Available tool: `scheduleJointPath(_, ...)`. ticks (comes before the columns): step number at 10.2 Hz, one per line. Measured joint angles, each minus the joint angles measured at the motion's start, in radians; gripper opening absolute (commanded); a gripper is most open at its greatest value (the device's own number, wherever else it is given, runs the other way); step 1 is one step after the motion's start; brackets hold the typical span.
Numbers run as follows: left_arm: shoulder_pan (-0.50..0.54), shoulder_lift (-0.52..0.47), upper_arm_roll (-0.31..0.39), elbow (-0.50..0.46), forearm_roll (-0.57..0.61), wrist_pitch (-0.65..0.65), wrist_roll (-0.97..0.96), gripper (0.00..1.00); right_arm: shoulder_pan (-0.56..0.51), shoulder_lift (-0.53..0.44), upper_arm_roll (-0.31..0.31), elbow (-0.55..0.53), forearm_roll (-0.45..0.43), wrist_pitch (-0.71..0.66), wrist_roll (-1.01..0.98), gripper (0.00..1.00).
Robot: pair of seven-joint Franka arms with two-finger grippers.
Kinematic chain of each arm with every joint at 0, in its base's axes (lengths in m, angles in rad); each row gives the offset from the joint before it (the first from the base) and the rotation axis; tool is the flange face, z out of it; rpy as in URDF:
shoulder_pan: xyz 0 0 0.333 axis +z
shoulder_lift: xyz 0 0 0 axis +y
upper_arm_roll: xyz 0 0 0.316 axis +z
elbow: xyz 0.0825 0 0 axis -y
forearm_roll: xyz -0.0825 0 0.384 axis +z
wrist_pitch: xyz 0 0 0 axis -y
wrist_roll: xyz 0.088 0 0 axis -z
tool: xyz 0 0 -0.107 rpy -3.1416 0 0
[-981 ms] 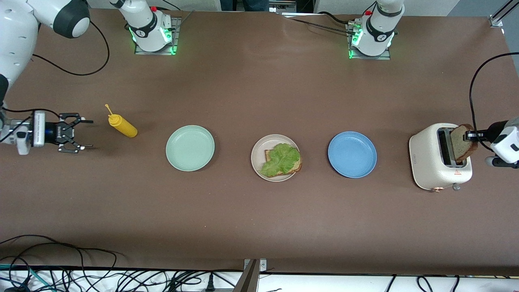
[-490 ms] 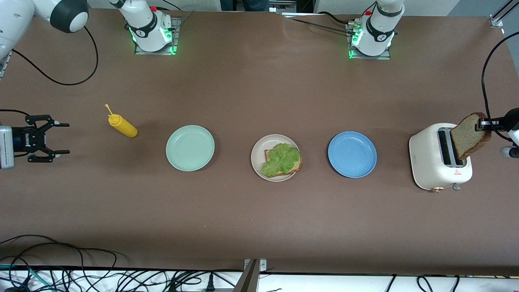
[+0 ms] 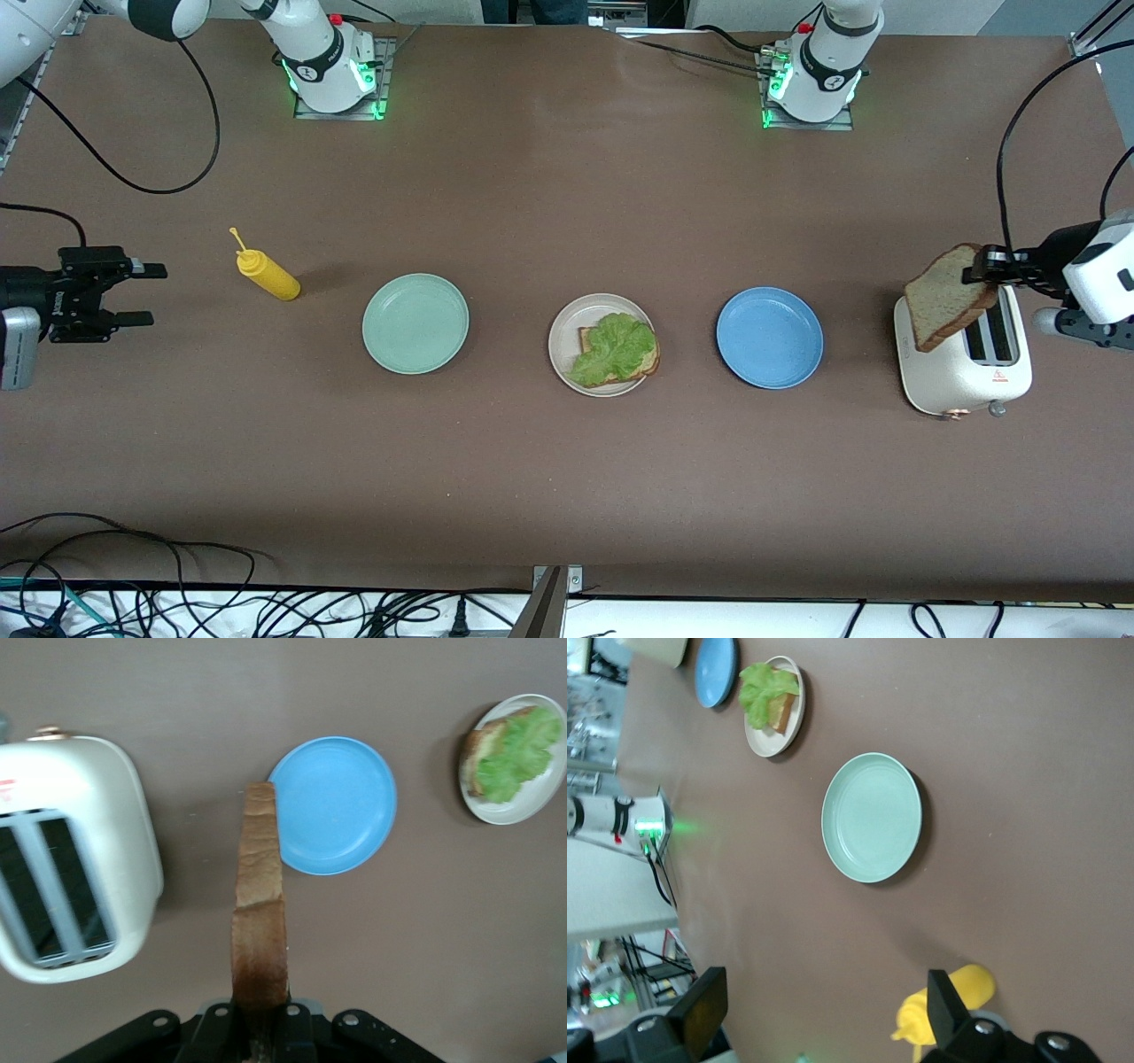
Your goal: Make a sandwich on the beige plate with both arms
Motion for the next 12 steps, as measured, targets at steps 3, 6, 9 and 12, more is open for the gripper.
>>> scheduleJointPath(3,-0.059,0.066,0.000,-0.011,-0.198,0.004,-0.020,0.00,0.009,-0.008,-0.012,0.024,-0.021,-0.001,0.223,1.00)
scheduleJointPath(6,-0.129,0.185,0.001,-0.013,-0.286,0.075,-0.020,0.00,0.010,-0.008,-0.023,0.028,-0.044,0.000,0.342,1.00)
scheduleJointPath(9,-0.281,0.289,-0.004,-0.015,-0.323,0.275,-0.031,0.00,0.025,-0.028,0.012,0.066,-0.172,0.017,0.426,1.00)
scheduleJointPath(12,-0.420,0.364,-0.003,-0.017,-0.354,0.405,-0.074,0.00,0.016,-0.130,0.282,0.072,-0.515,0.104,0.613,1.00)
